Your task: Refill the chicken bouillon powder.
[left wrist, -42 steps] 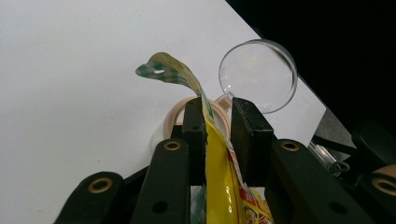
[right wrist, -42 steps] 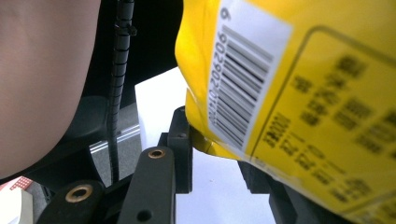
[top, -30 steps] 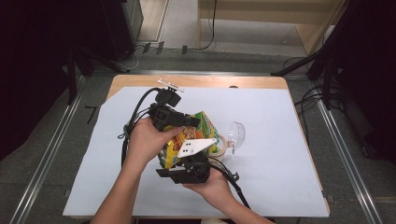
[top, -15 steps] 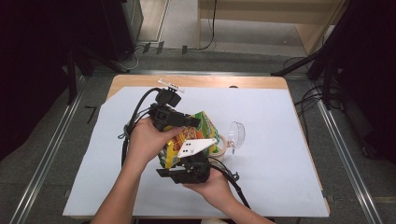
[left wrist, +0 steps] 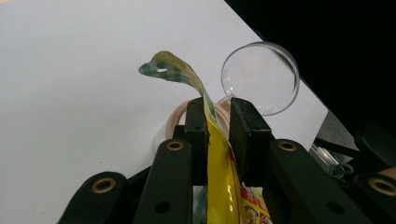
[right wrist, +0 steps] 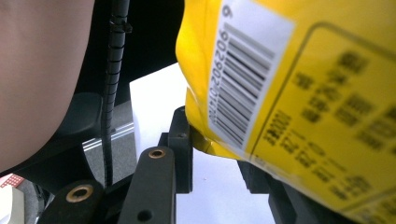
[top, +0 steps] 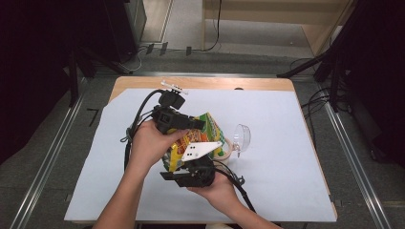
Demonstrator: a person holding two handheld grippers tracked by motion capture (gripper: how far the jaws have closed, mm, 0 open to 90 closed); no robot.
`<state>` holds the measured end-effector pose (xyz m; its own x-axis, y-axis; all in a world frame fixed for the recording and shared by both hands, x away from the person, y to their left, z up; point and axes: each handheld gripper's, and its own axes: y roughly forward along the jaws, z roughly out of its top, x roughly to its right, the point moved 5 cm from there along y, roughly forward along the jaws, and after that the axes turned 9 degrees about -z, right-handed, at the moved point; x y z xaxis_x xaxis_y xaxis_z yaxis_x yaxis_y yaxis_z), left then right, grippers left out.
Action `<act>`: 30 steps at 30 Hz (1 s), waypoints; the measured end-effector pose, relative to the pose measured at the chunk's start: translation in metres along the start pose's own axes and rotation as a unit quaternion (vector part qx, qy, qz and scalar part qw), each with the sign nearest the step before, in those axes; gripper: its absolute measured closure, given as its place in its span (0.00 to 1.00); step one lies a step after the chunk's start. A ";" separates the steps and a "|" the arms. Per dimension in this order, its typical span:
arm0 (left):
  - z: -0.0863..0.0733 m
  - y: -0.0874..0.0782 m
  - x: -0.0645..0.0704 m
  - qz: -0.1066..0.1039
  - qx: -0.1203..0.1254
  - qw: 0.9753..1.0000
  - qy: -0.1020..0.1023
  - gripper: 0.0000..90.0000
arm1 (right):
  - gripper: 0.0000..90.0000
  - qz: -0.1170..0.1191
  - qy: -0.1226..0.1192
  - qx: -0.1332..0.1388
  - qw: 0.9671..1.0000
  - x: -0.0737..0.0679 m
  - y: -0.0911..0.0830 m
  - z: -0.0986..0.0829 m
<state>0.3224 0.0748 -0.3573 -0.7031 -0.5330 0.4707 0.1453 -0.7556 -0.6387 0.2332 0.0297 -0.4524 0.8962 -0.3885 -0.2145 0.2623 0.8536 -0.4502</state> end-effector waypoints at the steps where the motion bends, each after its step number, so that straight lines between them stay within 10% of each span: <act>1: 0.000 0.000 0.000 0.001 -0.001 1.000 0.001 0.86 | 0.79 0.001 0.000 0.000 1.000 0.000 0.000 0.000; 30: 0.000 0.001 0.001 0.003 0.000 1.000 0.001 0.86 | 0.79 0.002 0.007 -0.002 1.000 -0.001 0.000 0.000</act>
<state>0.3220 0.0738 -0.3572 -0.7040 -0.5366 0.4653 0.1490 -0.7521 -0.6420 0.2325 0.0301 -0.4520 0.8921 -0.3897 -0.2288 0.2573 0.8542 -0.4519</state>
